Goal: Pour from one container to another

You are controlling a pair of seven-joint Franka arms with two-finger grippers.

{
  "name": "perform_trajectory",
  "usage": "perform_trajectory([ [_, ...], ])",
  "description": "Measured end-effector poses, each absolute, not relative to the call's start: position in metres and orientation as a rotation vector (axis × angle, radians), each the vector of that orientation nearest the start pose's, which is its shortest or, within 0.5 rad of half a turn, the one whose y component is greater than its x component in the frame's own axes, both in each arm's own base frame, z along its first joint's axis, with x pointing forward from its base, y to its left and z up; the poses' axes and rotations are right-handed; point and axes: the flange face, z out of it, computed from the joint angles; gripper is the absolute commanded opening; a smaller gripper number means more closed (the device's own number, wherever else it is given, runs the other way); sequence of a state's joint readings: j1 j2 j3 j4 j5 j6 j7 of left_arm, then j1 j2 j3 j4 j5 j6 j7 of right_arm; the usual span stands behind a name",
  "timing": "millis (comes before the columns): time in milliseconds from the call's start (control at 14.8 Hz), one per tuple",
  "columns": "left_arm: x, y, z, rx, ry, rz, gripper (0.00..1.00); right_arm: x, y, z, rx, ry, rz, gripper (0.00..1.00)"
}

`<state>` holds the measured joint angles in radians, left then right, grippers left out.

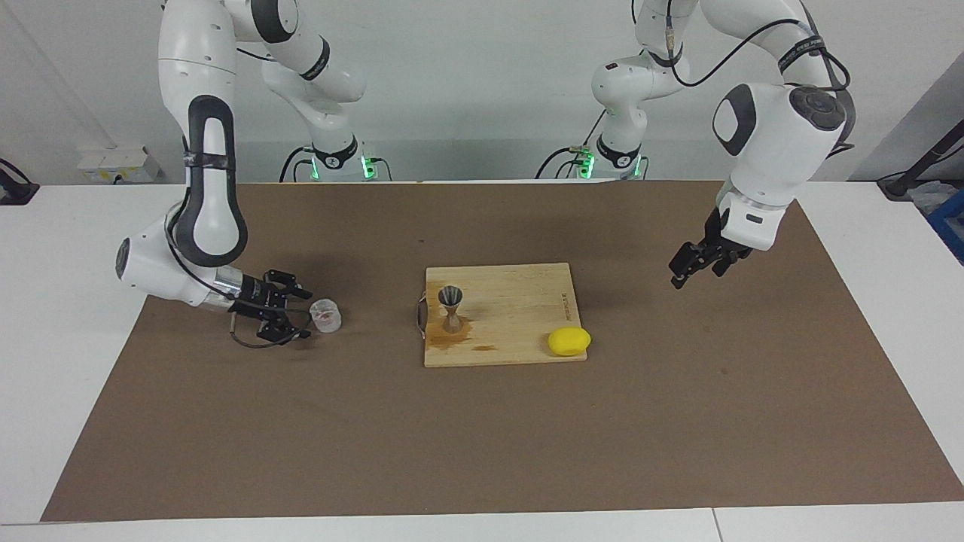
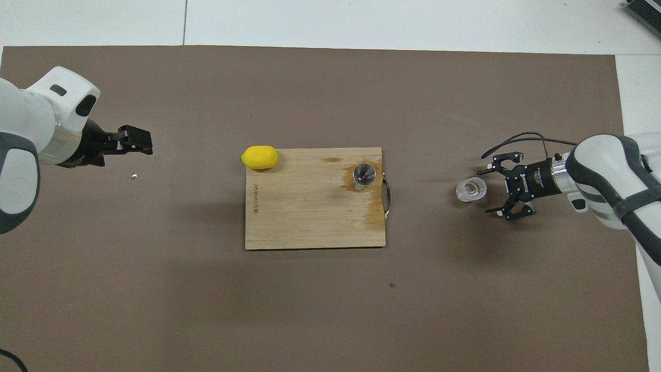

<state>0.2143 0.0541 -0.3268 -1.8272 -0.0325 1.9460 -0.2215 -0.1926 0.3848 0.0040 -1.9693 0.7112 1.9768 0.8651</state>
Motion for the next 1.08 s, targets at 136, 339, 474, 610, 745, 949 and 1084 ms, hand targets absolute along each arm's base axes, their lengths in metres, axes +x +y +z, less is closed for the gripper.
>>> perform_trajectory([
  [136,0.573,-0.064,0.515,-3.134,-0.018,-0.056,1.0,0.578,-0.059,0.262,-1.935,1.74,0.723,1.0],
  [339,0.562,-0.064,0.549,-3.106,0.042,0.053,1.0,0.578,-0.055,0.261,-1.941,1.735,0.725,1.0],
  [474,0.559,-0.064,0.573,-3.102,0.048,0.067,1.0,0.579,-0.055,0.261,-1.944,1.725,0.715,1.0],
  [610,0.557,-0.06,0.582,-3.104,0.033,0.061,1.0,0.58,-0.056,0.261,-1.926,1.719,0.695,0.99],
  [745,0.556,-0.053,0.587,-3.125,0.012,0.058,1.0,0.58,-0.052,0.26,-1.92,1.711,0.698,0.97],
  [949,0.552,-0.047,0.589,-3.131,0.057,0.069,1.0,0.58,-0.042,0.26,-1.938,1.696,0.706,0.92],
  [1084,0.546,-0.047,0.594,-3.129,0.096,0.068,1.0,0.58,-0.04,0.26,-1.94,1.694,0.707,0.67],
])
